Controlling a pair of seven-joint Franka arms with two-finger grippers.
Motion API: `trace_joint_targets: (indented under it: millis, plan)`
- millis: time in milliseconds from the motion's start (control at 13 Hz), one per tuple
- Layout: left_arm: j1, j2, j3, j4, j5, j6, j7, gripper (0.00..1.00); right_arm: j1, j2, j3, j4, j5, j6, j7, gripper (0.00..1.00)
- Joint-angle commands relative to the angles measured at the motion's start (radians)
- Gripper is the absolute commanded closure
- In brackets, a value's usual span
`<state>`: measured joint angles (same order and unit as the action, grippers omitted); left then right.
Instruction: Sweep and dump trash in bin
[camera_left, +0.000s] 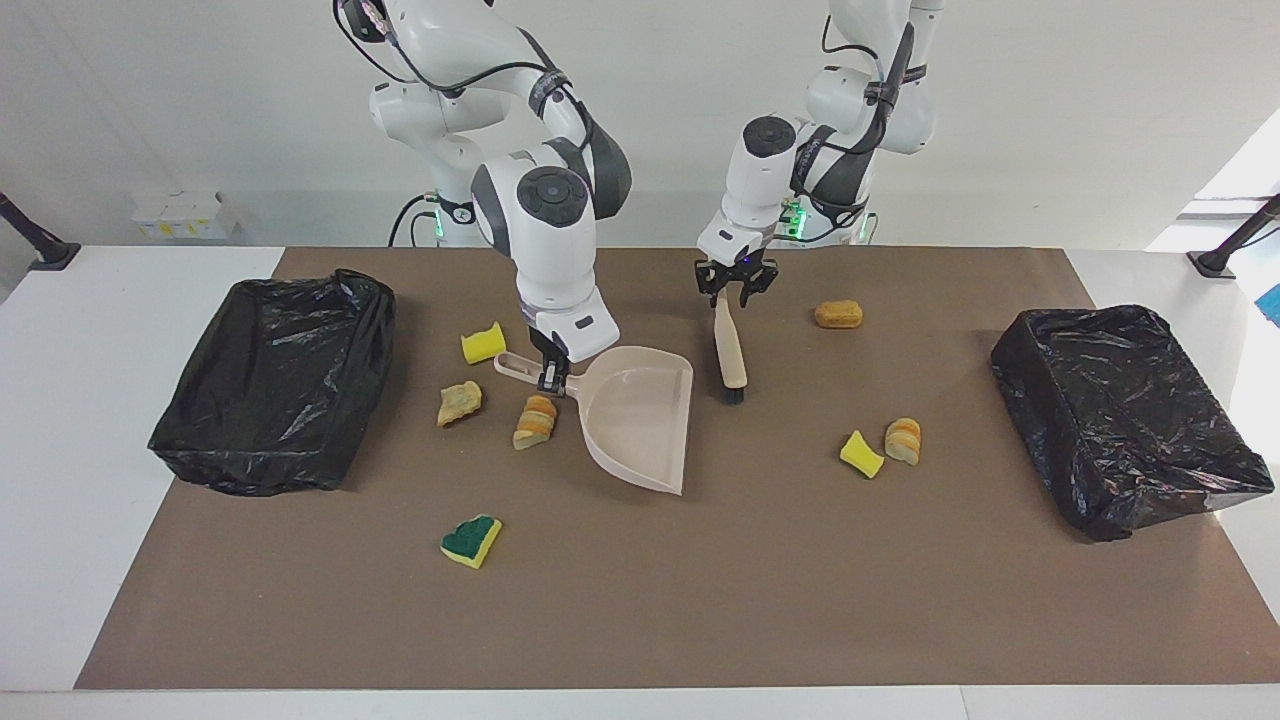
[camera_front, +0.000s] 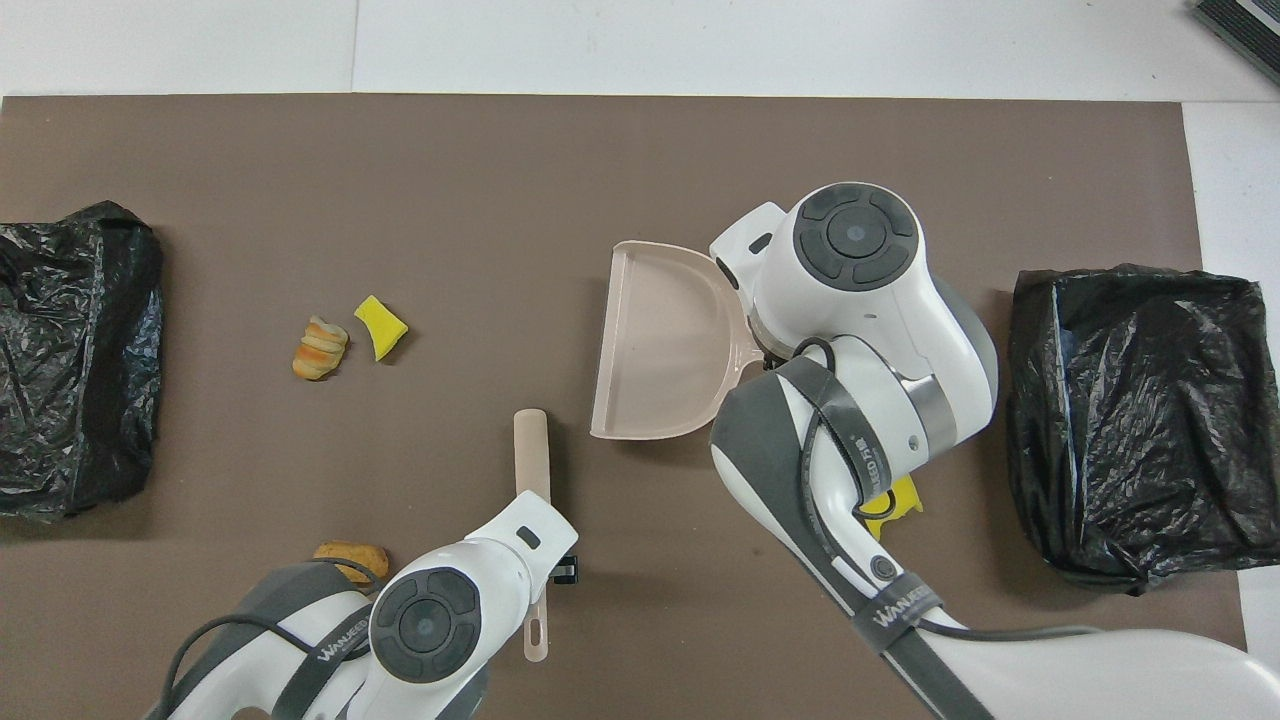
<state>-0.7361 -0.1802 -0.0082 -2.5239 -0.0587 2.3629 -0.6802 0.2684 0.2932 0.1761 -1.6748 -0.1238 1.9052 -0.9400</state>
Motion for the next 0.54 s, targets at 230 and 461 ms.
trace_joint_targets:
  millis: [230, 461]
  plan:
    - [0.007, -0.008, -0.009, -0.006, 0.007, -0.025, -0.025, 1.00, -0.005, -0.011, 0.008, -0.034, 0.013, 0.008, -0.060, 1.00]
    - [0.052, -0.034, -0.001, 0.046, 0.007, -0.111, -0.028, 1.00, 0.003, -0.003, 0.009, -0.031, 0.018, 0.031, -0.082, 1.00]
